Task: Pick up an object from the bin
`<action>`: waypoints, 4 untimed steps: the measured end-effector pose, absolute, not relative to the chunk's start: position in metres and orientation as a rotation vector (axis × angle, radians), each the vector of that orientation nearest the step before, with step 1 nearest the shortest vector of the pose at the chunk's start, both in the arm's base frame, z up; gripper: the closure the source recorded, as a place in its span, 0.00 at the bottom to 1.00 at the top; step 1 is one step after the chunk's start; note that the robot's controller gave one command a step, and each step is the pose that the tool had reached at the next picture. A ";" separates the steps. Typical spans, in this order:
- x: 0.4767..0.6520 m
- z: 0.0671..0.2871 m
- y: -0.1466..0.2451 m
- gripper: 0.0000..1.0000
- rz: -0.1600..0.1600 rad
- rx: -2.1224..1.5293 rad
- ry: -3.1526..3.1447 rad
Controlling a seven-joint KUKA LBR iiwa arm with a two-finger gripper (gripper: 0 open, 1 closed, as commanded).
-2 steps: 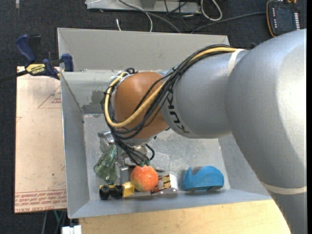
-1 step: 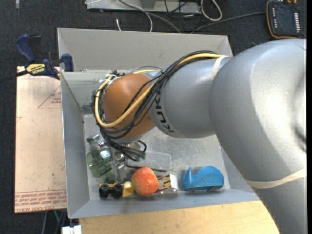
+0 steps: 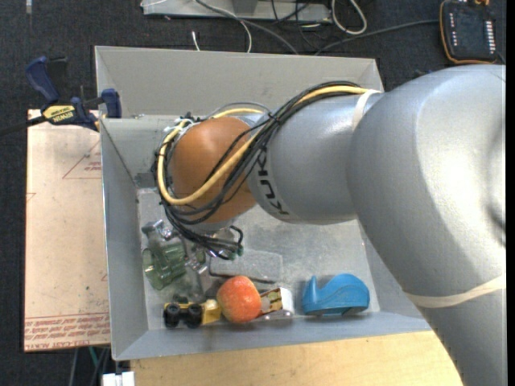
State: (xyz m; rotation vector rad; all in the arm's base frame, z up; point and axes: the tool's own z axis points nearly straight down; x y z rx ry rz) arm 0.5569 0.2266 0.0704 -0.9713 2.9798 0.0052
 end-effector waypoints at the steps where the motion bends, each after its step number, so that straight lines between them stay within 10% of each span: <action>1: 0.551 0.070 0.229 0.00 0.010 -0.862 3.015; 2: 0.555 0.071 0.229 1.00 0.010 -0.935 2.990; 4: 0.555 0.085 0.229 1.00 0.011 -0.950 2.986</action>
Offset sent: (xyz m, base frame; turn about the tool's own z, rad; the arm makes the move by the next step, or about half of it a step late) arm -0.0006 0.0002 -0.0002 0.0073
